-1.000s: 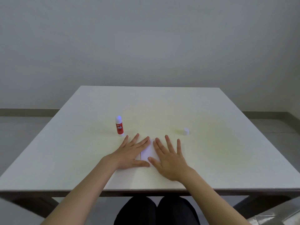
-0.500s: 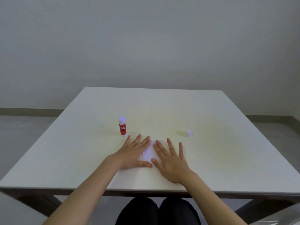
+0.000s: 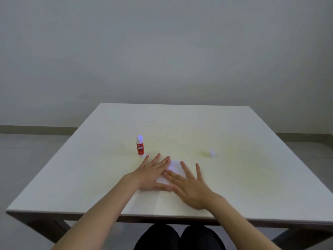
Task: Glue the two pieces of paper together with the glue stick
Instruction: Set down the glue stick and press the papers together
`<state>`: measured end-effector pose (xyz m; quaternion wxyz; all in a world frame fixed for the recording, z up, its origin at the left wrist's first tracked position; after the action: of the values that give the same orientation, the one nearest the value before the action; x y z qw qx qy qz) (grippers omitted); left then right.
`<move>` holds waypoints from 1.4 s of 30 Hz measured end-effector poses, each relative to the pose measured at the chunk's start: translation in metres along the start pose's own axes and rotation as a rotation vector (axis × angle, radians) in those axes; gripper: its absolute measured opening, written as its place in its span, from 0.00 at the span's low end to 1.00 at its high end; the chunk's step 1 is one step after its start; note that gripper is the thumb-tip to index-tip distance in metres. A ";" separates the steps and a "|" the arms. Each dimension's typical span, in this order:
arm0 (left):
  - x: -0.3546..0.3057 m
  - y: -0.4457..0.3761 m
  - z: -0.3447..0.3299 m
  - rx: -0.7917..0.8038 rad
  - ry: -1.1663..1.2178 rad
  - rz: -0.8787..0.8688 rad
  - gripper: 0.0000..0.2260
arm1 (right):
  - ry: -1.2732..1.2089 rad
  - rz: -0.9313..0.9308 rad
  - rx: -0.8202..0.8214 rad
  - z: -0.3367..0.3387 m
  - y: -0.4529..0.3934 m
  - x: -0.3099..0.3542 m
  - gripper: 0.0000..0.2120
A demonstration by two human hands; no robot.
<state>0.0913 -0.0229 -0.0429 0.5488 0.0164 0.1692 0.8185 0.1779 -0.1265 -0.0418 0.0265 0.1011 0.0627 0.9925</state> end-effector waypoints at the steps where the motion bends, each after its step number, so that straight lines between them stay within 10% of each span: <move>1: 0.001 0.000 0.000 0.001 0.010 0.006 0.45 | 0.017 -0.011 0.002 0.003 -0.002 -0.005 0.25; 15: 0.006 -0.003 -0.004 0.014 0.069 0.014 0.47 | 0.062 -0.225 -0.045 0.008 0.000 -0.027 0.30; 21: 0.007 -0.004 -0.005 0.009 0.048 -0.006 0.45 | 0.039 0.019 -0.030 -0.011 0.009 0.007 0.33; 38: 0.005 -0.002 -0.005 -0.005 0.093 -0.001 0.46 | 0.043 -0.240 -0.078 0.008 0.001 -0.035 0.30; 42: 0.005 -0.003 -0.007 -0.006 0.100 -0.011 0.46 | 0.067 -0.053 -0.109 -0.007 0.007 -0.002 0.38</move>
<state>0.0902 -0.0196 -0.0509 0.5443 -0.0271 0.1942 0.8156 0.1785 -0.1342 -0.0480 0.0563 0.0644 0.0120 0.9963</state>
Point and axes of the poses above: each hand's wrist, its own y-axis away from the middle knuckle, its own z-axis out of the back of the hand, x = y × z, the point moved 6 cm from there along -y, towards the middle knuckle, and after that the axes turned 3 degrees about -z, right-handed, at the moved point
